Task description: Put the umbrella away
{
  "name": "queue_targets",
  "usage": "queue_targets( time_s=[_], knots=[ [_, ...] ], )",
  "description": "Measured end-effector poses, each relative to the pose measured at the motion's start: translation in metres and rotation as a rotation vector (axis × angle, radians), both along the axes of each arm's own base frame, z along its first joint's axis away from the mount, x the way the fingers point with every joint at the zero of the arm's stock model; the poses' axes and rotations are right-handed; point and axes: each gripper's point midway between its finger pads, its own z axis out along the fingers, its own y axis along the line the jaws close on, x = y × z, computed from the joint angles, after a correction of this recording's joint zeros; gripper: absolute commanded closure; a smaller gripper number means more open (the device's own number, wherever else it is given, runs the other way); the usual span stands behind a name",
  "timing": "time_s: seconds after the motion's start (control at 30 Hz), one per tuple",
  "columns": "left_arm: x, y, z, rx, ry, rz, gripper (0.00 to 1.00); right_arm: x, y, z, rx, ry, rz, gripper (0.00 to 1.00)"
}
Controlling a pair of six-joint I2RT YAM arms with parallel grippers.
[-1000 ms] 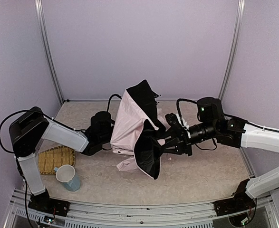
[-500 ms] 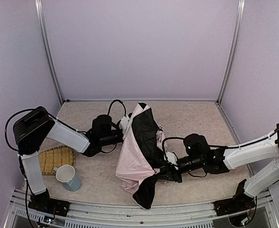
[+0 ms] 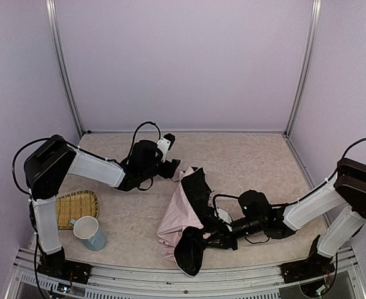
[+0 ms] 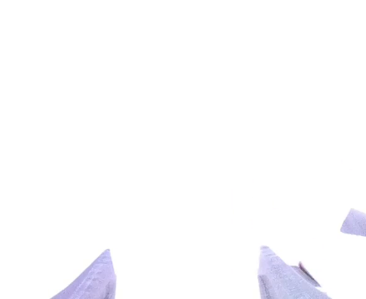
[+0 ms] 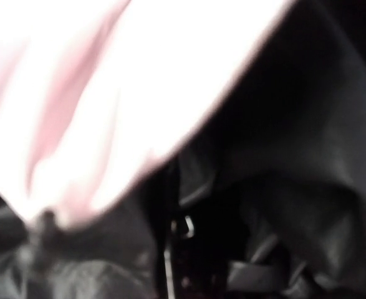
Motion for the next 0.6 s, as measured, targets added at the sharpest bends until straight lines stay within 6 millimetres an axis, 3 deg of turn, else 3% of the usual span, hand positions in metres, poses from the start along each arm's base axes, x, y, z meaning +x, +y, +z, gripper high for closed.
queue_targets(
  time_s=[0.2, 0.33, 0.47, 0.53, 0.6],
  knots=[
    [0.051, 0.064, 0.016, -0.081, 0.023, 0.259, 0.12, 0.0, 0.001, -0.006, 0.016, 0.12, -0.016, 1.0],
    [0.051, 0.087, 0.039, -0.11, 0.008, 0.306, 0.13, 0.005, -0.003, -0.007, 0.032, 0.214, -0.034, 1.0],
    [-0.01, 0.063, 0.096, -0.124, -0.106, 0.171, 0.23, 0.008, -0.008, -0.007, 0.044, 0.308, -0.037, 1.0],
    [-0.067, 0.034, 0.131, -0.132, -0.189, 0.023, 0.25, 0.008, -0.01, -0.006, 0.047, 0.346, -0.035, 1.0],
    [-0.121, 0.01, 0.153, -0.139, -0.246, -0.141, 0.23, 0.009, -0.011, -0.005, 0.045, 0.375, -0.033, 1.0]
  ],
)
